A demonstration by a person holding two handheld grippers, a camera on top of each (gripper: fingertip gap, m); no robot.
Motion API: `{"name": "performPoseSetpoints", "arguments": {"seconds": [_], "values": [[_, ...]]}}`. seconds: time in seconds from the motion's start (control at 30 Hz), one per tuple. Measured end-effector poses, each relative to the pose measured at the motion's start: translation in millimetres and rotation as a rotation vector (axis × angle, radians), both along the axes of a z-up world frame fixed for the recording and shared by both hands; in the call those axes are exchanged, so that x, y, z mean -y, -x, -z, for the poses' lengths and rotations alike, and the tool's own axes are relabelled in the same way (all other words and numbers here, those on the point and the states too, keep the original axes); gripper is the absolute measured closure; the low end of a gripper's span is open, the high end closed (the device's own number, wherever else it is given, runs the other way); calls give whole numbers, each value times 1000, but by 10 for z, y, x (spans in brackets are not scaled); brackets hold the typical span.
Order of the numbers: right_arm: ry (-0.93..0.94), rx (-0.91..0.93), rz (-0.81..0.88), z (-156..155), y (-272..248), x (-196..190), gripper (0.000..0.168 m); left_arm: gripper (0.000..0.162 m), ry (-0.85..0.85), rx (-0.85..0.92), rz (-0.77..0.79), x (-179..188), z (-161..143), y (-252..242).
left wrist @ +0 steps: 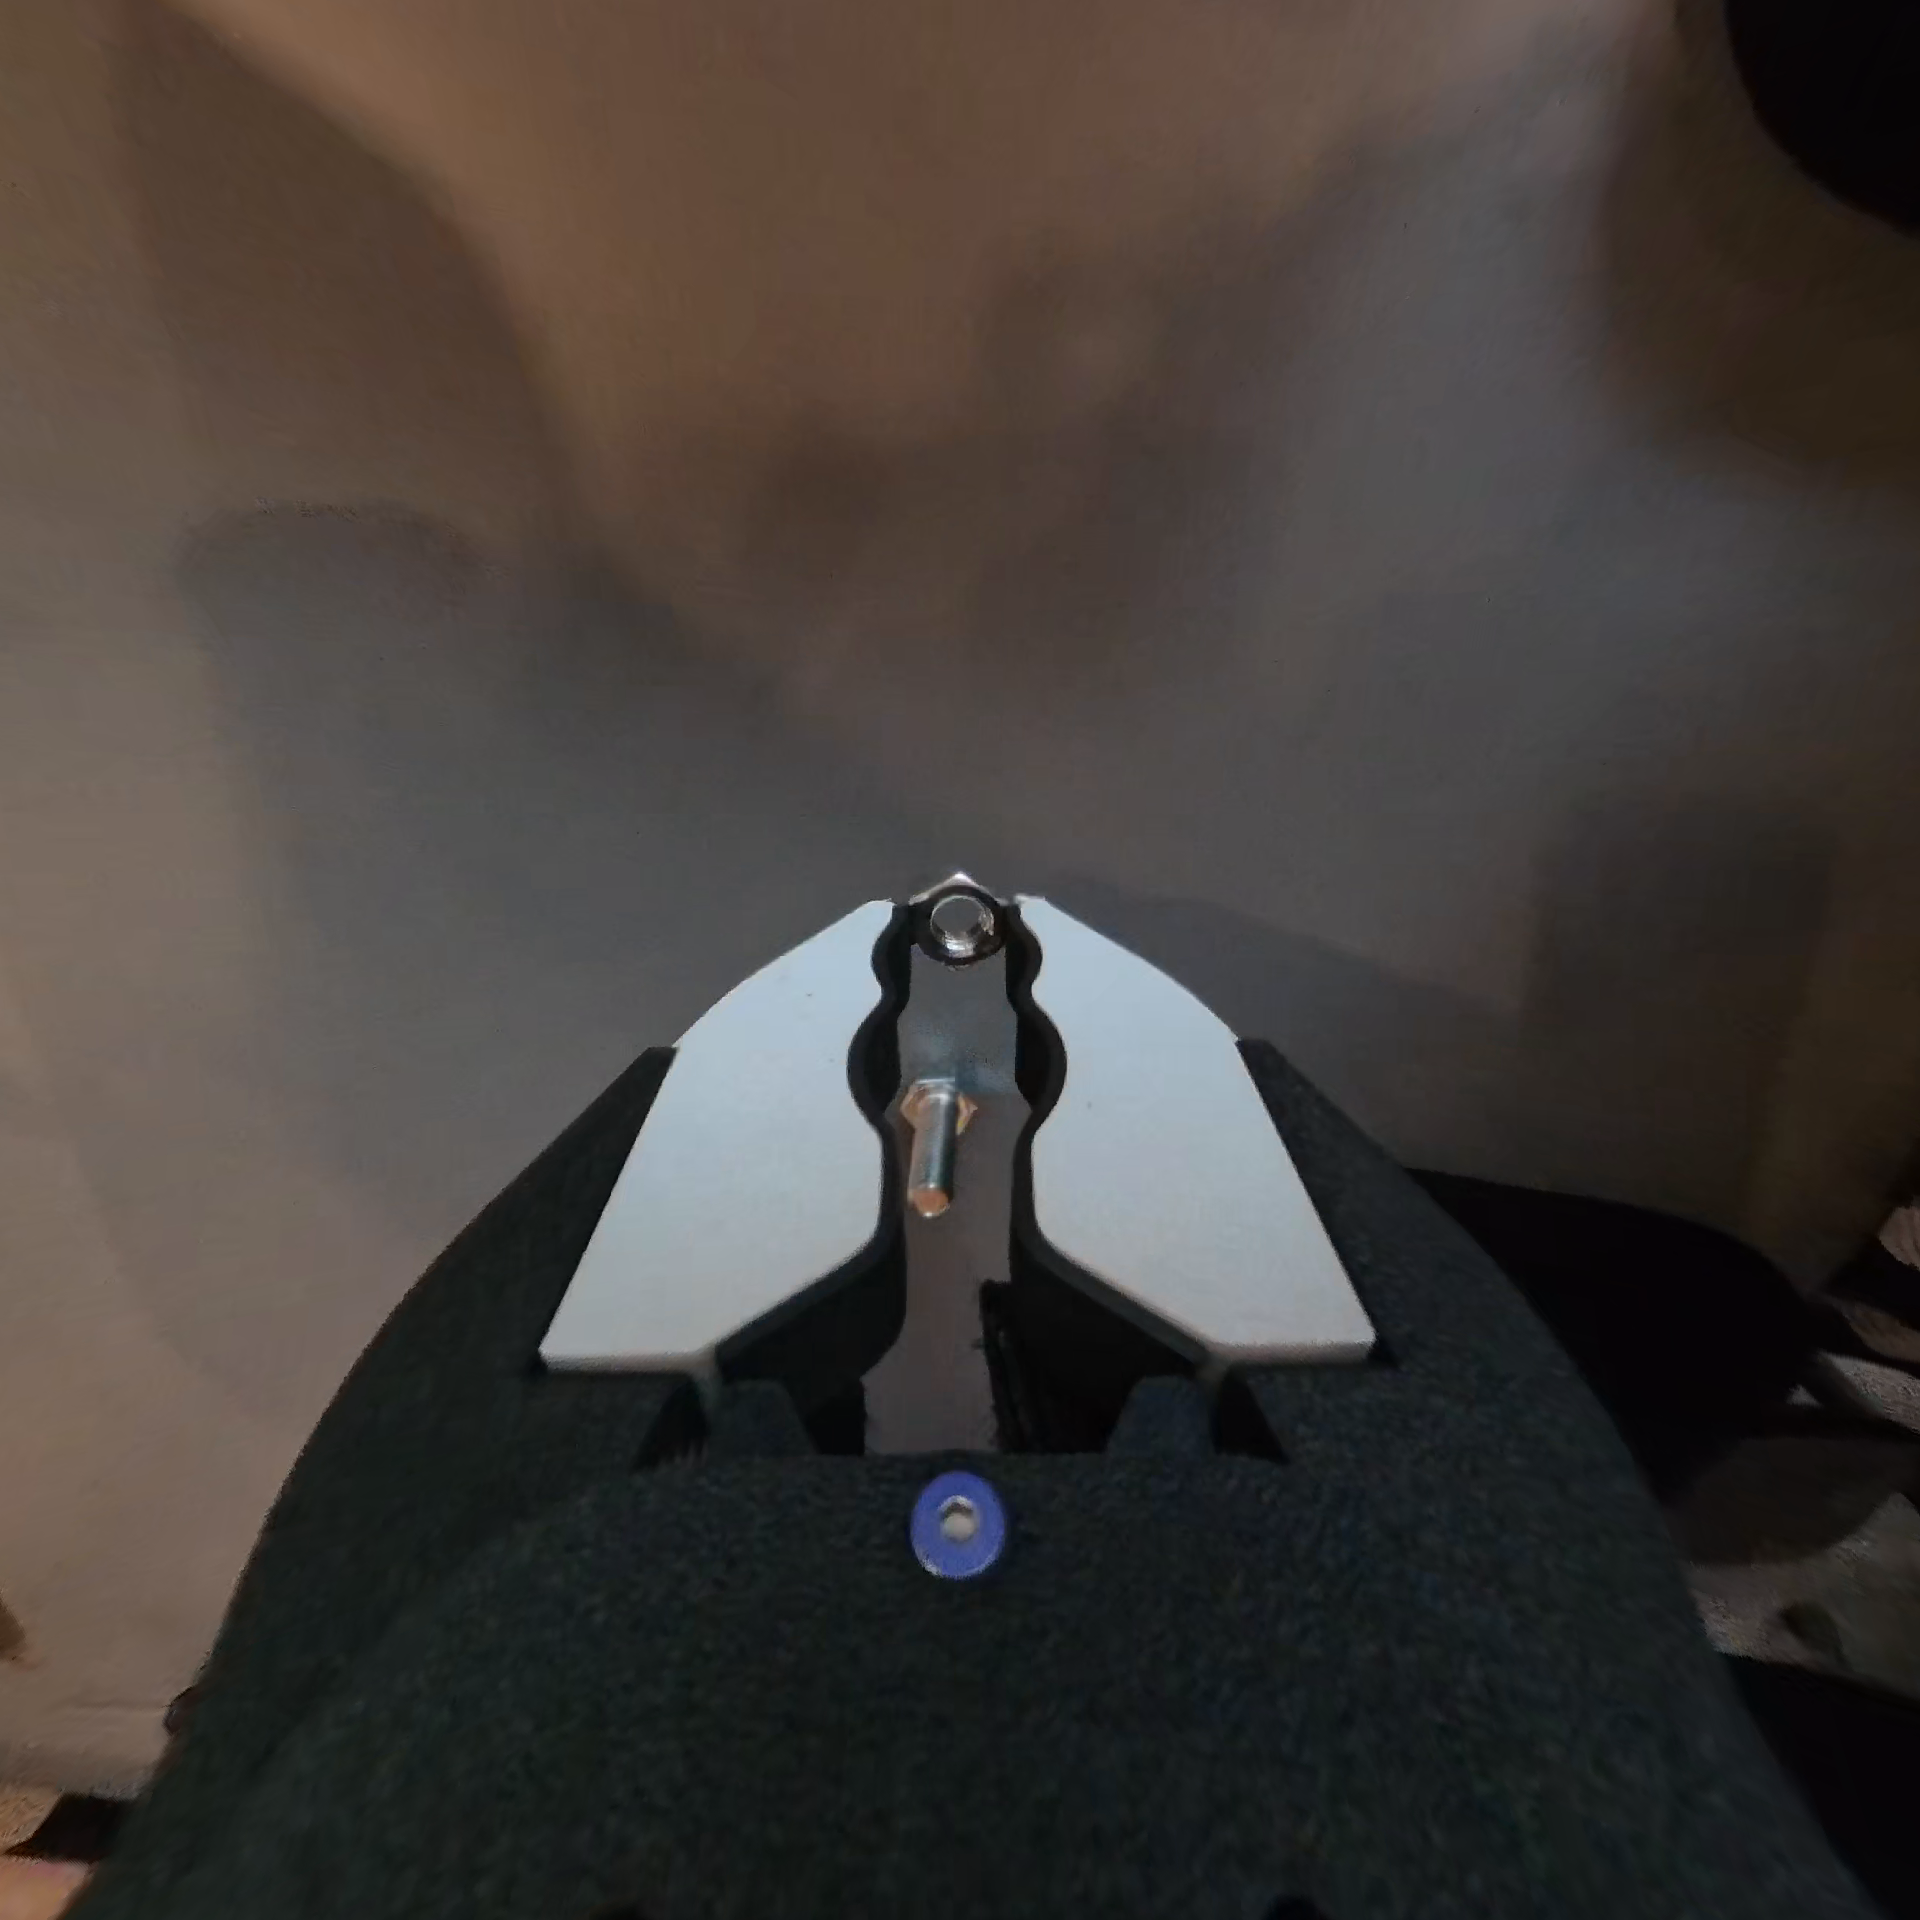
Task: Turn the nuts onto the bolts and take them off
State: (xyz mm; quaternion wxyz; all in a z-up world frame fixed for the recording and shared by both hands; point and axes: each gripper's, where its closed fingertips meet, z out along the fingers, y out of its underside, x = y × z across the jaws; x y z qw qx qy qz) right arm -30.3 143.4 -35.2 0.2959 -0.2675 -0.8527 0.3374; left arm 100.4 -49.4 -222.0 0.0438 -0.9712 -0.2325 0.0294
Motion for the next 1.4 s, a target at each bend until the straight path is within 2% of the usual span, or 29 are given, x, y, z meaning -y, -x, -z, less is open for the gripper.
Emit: {"name": "performPoseSetpoints", "arguments": {"seconds": [0.27, 0.47, 0.67, 0.9, 1.1, 1.3, 1.4], "values": [[-4, -1, 0, 1, 0, -10, 93, 145, 60, 19, 13, -35, 233, -37], [-3, -2, 7, -1, 3, -34, 93, 144, 64, 23, 13, -55, 287, -25], [-8, 2, 11, 11, 8, -42, 93, 114, 28, 9, -9, -35, 215, -33], [-18, 8, 3, 34, 11, -9, 93, 106, -141, -71, -171, 374, -17, -142], [-32, 7, -2, 37, 3, 20, 93, 109, -263, -94, -260, 664, 89, -261], [-41, 3, -9, 32, -11, 48, 93, 112, -260, -94, -246, 650, 252, -255], [-47, 8, -8, 47, -6, 48, 92, 119, -269, -111, -237, 630, 259, -218]]}}
